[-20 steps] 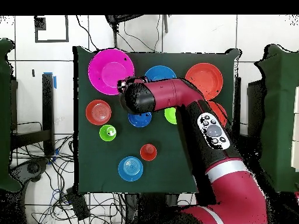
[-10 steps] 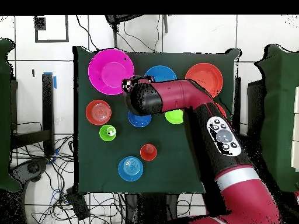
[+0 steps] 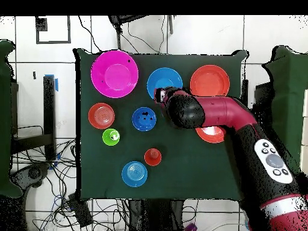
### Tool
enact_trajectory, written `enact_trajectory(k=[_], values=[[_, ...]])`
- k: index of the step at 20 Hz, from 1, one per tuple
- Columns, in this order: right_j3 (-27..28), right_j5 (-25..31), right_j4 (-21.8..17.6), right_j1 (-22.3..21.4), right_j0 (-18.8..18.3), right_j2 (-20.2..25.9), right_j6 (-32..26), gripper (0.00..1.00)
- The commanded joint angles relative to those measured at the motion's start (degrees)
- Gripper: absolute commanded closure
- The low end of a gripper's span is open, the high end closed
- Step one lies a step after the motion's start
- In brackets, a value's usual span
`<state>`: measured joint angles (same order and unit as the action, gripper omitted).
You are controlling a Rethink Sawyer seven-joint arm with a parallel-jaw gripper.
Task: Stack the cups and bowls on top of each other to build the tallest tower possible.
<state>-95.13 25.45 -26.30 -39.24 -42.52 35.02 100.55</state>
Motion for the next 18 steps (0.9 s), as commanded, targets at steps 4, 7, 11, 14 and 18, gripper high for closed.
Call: enact_trajectory(k=[4, 7, 11, 14, 18], values=[[-4.6, 2.8, -3.8, 1.5, 0.2, 3.2, -7.1, 0.0], [-4.6, 3.1, -3.9, 1.3, 0.1, 3.4, -7.0, 0.0], [-4.1, 4.2, -3.7, 1.1, 0.4, 3.7, -7.3, 0.0], [-3.6, 5.0, -3.4, 1.1, 0.8, 3.7, -7.1, 0.0], [-2.5, 6.3, -2.3, 1.2, 2.3, 3.7, -5.7, 0.0]])
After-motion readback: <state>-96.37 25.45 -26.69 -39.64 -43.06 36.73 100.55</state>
